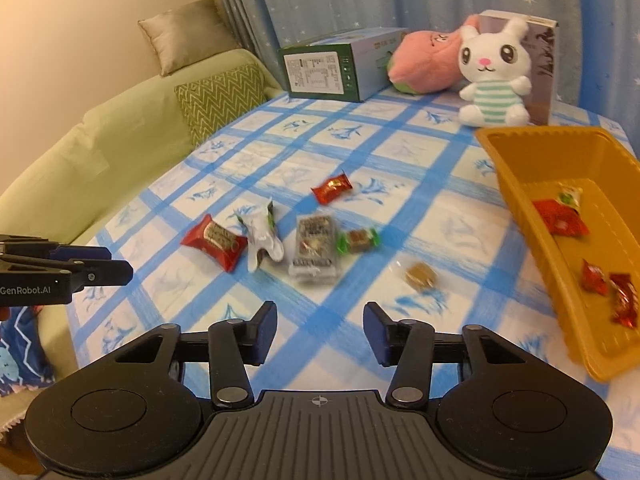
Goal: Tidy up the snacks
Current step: 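Move both grippers back over the remaining snacks on the cloth, then grasp the red-and-gold date packet with the left gripper while the right grasps the green-wrapped candy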
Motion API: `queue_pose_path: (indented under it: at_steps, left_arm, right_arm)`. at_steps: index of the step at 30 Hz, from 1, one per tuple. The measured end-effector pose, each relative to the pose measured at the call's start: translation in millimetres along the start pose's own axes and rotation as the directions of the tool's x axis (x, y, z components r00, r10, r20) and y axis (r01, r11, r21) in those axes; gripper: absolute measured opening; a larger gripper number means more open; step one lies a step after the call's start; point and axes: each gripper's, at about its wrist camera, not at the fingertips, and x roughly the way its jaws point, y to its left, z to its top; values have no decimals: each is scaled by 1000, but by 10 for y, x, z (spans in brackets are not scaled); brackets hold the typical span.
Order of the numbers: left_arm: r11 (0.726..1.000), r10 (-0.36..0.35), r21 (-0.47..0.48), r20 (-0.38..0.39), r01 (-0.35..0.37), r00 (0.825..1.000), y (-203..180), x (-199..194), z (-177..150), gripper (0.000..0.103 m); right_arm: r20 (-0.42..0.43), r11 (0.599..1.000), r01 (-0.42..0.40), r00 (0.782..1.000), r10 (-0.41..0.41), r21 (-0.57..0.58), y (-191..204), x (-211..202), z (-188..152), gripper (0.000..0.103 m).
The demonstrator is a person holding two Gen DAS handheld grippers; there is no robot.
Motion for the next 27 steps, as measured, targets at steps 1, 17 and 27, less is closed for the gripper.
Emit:
queue_pose_path:
  at_steps: [1,17,27]
  left_arm:
    - [1000,-5,16,1,5,1000,16,41,27,39]
    - [942,-129,305,-49,138,990,83,877,489,39]
    - [903,-200,359,-139,237,970,168,1240,526,38]
  right_arm:
    - [0,1000,1,1000,-1,-3,16,43,26,47]
    - [1,995,58,998,-58,82,43,431,224,47]
    - [-9,987,89,996,-89,132,2,555,251,47]
